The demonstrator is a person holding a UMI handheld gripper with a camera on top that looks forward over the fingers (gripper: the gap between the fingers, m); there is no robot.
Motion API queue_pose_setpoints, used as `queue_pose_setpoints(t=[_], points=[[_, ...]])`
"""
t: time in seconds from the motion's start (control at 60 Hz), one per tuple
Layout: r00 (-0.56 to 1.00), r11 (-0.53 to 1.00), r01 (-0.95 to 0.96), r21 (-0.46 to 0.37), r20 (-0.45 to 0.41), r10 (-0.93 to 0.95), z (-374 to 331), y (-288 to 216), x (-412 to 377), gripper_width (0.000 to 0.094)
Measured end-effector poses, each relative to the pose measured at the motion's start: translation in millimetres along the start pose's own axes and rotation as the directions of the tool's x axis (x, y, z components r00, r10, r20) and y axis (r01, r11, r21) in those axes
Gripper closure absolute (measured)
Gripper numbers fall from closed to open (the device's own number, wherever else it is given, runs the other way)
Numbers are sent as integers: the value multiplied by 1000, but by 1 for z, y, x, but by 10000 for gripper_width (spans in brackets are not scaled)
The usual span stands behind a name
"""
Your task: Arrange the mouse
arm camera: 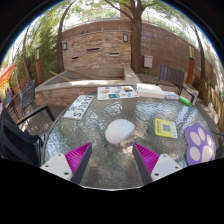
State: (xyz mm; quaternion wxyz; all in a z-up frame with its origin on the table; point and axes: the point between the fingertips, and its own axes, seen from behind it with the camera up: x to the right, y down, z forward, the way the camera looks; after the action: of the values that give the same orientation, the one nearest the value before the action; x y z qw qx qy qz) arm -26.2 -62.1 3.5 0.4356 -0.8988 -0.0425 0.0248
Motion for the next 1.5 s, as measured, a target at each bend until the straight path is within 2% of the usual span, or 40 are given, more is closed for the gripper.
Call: queue_pose_setpoints(t=[0.2, 0.3, 0.35, 0.4, 0.467, 0.533, 0.7, 0.783, 0.917, 1.017, 1.067, 1.117, 1.167, 1.3, 1.383, 1.45, 1.5], points=[[999, 999, -19, -28, -31, 18, 57, -22, 3, 88], [999, 1000, 5, -30, -45, -6, 73, -33, 6, 124], [999, 999, 20, -34, -48, -21, 79, -35, 5, 167], [999, 999, 25, -31, -42, -27, 81, -39, 2, 248], [999, 999, 32, -29, -16, -33, 86, -40, -4, 434], [998, 998, 54, -22, -18, -54, 85, -41, -6, 449], [997, 997, 62, -36, 46, -60, 81, -42, -14, 576], [991, 995, 95, 23, 89, -97, 59, -68, -21, 576], [981, 974, 60, 221, 168, -98, -25, -159, -15, 577], [980, 946, -18, 324, 193, -47, -98, -209, 40, 578], [988, 936, -41, 349, 155, -15, -116, -221, 86, 579], [993, 938, -56, 341, 119, 16, -123, -219, 136, 580], [996, 947, -71, 312, 66, 52, -119, -195, 191, 580], [994, 987, -68, 144, -80, 80, -76, -86, 310, 581], [991, 997, -66, 35, -116, 70, -49, -15, 347, 578], [990, 998, -62, 4, -125, 63, -40, -1, 359, 567], [992, 998, -65, -16, -109, 63, -35, 20, 361, 509]])
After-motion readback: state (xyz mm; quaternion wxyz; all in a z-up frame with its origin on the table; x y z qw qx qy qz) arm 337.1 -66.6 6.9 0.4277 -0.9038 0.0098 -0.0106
